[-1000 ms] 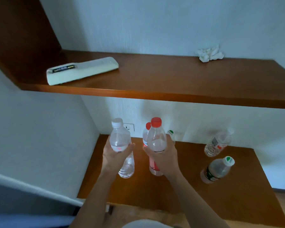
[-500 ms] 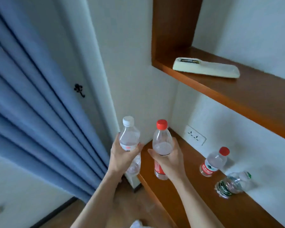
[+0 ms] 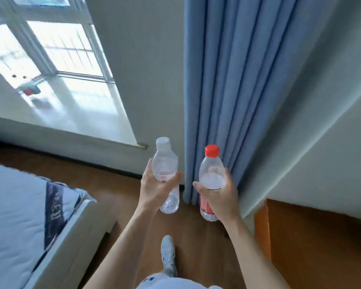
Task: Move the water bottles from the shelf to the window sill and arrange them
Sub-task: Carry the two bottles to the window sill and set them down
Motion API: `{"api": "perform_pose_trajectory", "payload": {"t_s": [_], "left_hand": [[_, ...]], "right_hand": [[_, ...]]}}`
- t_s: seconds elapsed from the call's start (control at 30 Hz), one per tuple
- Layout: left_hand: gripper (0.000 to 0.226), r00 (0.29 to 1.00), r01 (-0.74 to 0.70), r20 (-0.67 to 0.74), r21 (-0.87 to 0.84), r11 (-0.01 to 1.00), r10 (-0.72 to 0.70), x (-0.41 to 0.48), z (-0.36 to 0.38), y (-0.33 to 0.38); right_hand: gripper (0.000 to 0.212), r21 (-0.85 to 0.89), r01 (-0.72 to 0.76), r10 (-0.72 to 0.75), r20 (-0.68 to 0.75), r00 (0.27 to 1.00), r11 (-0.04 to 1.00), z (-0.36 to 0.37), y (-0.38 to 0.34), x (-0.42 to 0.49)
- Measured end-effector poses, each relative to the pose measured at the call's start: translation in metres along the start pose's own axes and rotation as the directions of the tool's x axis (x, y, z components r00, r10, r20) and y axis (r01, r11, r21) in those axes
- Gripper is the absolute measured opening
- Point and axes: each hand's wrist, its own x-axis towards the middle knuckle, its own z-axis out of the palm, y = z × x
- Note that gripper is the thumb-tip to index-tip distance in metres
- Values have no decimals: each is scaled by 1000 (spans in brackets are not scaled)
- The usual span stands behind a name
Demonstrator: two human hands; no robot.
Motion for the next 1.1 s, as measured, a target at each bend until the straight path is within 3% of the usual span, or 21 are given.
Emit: {"api": "perform_pose_trajectory", "payload": {"t_s": [0.23, 0.43, 0.7, 0.83, 1.1], "left_hand": [[45, 929, 47, -370, 49, 998, -25, -6, -116, -24], [53, 847, 88, -530, 47, 995, -50, 11, -179, -45], [61, 783, 114, -617, 13, 993, -82, 89, -252, -66], [48, 800, 101, -592, -26, 995, -96, 146, -291, -76], [50, 808, 96, -583, -12, 995, -85, 232, -352, -95]], "right_hand": [[63, 57, 122, -132, 241, 961, 991, 107, -34, 9], [58, 64, 186, -196, 385, 902, 981, 188, -55, 24], [61, 36, 228, -217, 488, 846, 973, 298, -86, 75], [60, 30, 216, -202, 492, 847, 976, 359, -105, 111], [58, 31, 207, -192, 532, 825, 978, 459, -139, 154]]}}
